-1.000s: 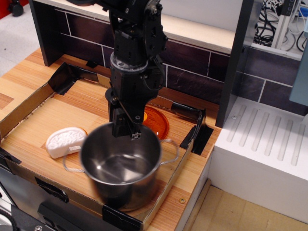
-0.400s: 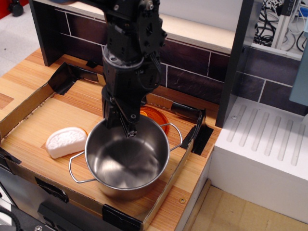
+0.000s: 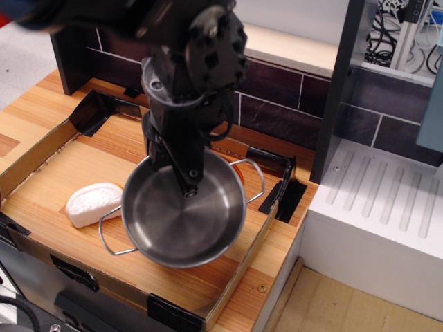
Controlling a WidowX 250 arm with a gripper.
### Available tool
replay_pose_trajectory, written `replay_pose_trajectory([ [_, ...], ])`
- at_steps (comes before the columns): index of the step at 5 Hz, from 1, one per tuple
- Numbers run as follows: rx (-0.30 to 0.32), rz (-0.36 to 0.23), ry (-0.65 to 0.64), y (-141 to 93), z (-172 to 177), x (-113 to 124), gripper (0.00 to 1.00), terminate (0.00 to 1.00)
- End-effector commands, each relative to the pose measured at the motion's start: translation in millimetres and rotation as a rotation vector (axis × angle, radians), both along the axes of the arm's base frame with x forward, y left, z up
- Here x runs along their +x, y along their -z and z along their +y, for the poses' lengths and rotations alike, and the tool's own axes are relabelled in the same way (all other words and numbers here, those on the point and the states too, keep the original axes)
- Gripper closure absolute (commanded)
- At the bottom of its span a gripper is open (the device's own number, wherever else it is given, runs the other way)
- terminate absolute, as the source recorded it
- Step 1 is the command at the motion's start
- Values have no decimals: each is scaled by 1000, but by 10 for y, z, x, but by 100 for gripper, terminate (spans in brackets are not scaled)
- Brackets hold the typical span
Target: Topple metal pot
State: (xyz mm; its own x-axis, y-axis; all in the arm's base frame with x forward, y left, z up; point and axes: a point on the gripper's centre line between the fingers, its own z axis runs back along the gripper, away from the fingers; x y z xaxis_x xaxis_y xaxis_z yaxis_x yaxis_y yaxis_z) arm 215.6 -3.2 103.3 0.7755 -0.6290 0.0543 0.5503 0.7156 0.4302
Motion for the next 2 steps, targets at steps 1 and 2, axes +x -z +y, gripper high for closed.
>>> replay_pose_trajectory([
  [1, 90, -231, 173, -145, 13, -63, 100, 0],
  [2, 132, -284, 203, -157, 68, -31, 100, 0],
])
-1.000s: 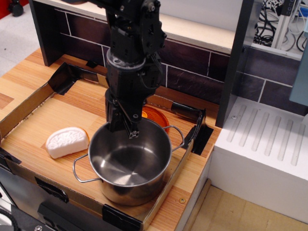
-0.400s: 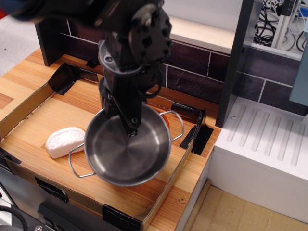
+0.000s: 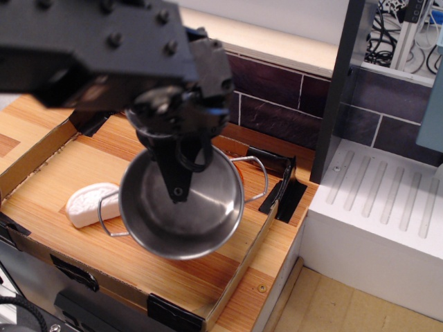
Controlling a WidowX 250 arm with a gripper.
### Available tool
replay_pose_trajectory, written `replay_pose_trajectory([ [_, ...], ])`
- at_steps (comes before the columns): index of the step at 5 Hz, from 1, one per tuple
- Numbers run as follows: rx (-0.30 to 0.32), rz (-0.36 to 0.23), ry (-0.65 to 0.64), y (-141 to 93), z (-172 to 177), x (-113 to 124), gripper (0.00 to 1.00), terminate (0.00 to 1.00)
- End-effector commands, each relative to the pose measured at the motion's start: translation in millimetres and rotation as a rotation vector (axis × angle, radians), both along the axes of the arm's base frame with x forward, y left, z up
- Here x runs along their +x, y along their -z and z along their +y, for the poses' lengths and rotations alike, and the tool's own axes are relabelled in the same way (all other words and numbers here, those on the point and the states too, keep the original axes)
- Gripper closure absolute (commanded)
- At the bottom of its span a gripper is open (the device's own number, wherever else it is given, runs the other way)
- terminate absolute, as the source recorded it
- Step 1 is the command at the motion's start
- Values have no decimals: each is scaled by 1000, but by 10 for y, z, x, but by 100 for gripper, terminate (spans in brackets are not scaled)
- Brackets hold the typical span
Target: Topple metal pot
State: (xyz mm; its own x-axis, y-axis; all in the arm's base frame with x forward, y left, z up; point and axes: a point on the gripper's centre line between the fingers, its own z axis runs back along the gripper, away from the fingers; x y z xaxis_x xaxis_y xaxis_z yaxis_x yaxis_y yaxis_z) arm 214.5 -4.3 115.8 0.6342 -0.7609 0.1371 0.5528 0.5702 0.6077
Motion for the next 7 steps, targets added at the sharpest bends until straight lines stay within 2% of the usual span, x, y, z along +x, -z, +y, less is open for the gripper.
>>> replay_pose_trajectory([
  [1, 35, -101, 58, -12, 133, -15, 100, 0],
  [2, 79, -98, 75, 146, 146, -74, 100, 0],
  [4, 95, -49, 72, 288, 125, -172, 100, 0],
  [5, 20, 58, 33, 237, 92, -233, 0, 0],
  [6, -58, 160, -53, 136, 9, -338, 0, 0],
  [7, -88, 241, -83, 68, -43, -437, 0, 0],
])
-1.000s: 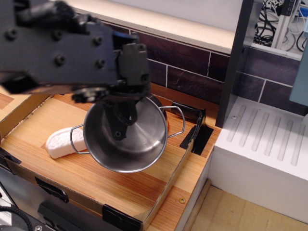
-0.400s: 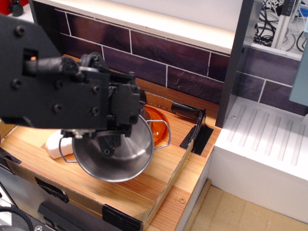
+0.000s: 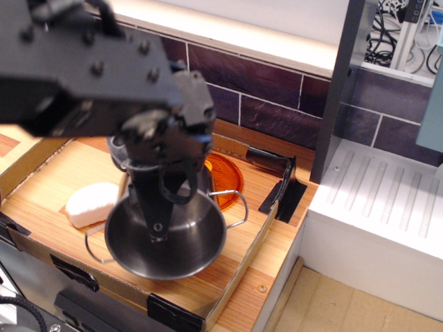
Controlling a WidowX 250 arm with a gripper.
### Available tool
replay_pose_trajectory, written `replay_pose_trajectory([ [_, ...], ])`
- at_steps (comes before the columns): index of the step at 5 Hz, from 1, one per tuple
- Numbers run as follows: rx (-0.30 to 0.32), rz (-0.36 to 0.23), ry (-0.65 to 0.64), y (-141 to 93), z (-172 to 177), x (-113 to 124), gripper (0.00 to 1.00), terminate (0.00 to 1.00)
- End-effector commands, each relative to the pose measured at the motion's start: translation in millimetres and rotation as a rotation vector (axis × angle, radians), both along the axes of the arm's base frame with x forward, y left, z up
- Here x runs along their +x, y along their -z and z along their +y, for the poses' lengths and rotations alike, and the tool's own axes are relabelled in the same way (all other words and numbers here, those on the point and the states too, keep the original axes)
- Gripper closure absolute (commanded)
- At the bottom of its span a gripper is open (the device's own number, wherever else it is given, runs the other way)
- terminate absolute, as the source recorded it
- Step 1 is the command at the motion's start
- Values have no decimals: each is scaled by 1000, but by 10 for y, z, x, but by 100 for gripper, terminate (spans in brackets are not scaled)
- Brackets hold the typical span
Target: Topple metal pot
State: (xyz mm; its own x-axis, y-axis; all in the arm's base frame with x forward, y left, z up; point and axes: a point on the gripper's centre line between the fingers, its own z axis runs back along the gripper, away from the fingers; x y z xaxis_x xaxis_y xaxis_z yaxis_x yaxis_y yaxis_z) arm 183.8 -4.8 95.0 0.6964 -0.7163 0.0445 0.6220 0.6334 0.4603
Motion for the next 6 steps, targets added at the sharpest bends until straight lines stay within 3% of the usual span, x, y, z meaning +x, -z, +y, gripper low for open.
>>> replay_pose_trajectory([
  [1, -96, 127, -77, -198, -66, -160, 0, 0],
  [3, -447, 267, -89, -473, 59, -62, 0, 0],
  [4, -524, 266, -96, -676, 170, 31, 0, 0],
  [5, -508, 214, -169, -884, 254, 107, 0, 0],
  [6, -508, 214, -169, -884, 254, 107, 0, 0],
])
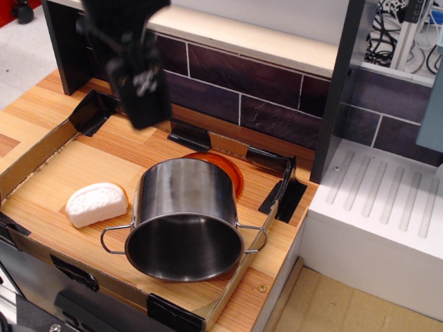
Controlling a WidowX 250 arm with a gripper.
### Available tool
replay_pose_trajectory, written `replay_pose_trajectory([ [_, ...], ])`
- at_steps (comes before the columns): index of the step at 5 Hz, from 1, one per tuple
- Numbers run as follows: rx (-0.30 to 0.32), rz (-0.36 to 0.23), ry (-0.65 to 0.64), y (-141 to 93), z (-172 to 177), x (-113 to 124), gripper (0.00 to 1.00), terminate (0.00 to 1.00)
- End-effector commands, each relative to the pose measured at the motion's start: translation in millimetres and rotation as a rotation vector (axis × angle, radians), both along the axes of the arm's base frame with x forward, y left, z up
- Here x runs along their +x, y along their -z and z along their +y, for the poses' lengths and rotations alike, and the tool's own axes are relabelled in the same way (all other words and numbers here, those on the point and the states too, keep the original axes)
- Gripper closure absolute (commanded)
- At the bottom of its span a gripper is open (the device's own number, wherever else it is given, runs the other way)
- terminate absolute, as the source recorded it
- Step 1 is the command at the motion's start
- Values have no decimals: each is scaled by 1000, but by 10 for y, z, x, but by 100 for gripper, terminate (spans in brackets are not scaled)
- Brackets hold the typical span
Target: Topple metal pot
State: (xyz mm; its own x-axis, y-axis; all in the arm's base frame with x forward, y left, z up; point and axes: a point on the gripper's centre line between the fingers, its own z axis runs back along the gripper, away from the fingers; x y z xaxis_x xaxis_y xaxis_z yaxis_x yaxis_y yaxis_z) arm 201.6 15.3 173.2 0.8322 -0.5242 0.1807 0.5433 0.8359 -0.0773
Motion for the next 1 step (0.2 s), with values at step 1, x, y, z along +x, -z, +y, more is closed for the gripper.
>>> replay_pose_trajectory([
  [1, 10, -29, -8, -102, 54, -71, 0, 100],
])
